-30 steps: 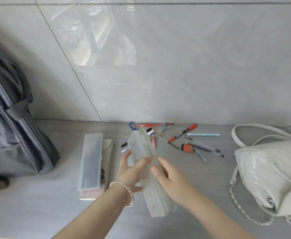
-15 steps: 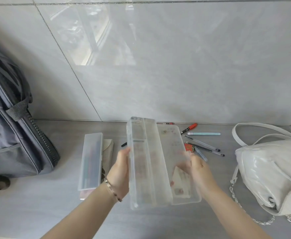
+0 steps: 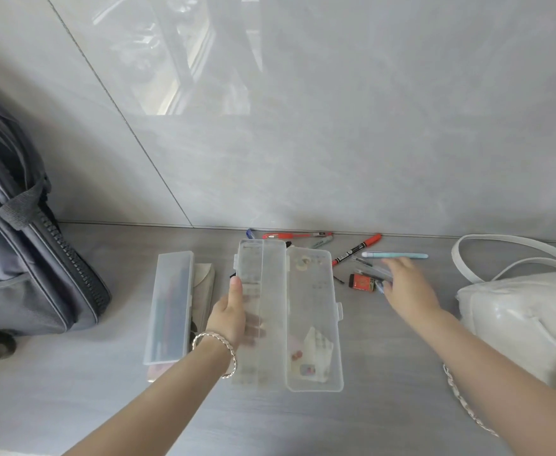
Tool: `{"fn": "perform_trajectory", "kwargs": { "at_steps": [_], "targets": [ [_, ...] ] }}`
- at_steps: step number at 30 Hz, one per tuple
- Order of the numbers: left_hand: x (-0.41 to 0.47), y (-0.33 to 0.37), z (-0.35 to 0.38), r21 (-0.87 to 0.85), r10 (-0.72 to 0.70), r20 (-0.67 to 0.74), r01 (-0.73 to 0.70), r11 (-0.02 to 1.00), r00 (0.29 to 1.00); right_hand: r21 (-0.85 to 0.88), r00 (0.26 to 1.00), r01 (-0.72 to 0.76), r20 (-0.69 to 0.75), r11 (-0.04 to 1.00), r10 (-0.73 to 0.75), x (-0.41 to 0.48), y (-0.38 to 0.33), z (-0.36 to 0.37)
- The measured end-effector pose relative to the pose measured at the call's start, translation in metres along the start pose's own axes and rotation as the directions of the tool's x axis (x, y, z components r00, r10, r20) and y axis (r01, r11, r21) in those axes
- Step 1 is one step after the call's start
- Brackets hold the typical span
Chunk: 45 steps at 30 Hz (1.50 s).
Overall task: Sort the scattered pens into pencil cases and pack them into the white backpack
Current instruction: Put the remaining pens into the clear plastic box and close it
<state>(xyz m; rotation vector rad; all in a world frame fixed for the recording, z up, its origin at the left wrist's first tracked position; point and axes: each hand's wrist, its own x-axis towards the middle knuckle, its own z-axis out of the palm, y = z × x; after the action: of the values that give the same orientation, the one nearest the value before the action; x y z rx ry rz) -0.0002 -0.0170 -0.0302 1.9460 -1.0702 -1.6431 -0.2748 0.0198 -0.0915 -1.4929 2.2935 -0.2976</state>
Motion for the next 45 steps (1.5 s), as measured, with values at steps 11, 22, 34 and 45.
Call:
{"fn": "perform_trajectory", "kwargs": {
  "at_steps": [11,22,34,45],
  "targets": [
    [-0.007,0.001,0.013,-0.078,0.035,0.002,-0.034,0.996,0.999,-0.439,0.959,0.141,0.282,0.887,-0.013,0.031,0.02,0.007],
    [-0.013,-0.002,0.034,-0.108,0.114,-0.117,-0.127,0.986,0.986,0.577,0.975,0.062,0.14,0.814,-0.174,-0.043,-0.104,-0.048],
    [-0.024,-0.012,0.036,-0.101,0.131,-0.187,-0.151,0.983,0.974,0.249,0.987,0.132,0.057,0.96,-0.151,-0.073,-0.137,-0.007],
    [-0.037,-0.012,0.037,-0.097,0.181,-0.119,-0.193,0.976,0.976,0.337,0.984,0.177,-0.033,0.925,-0.176,-0.068,-0.142,-0.019]
  ]
}}
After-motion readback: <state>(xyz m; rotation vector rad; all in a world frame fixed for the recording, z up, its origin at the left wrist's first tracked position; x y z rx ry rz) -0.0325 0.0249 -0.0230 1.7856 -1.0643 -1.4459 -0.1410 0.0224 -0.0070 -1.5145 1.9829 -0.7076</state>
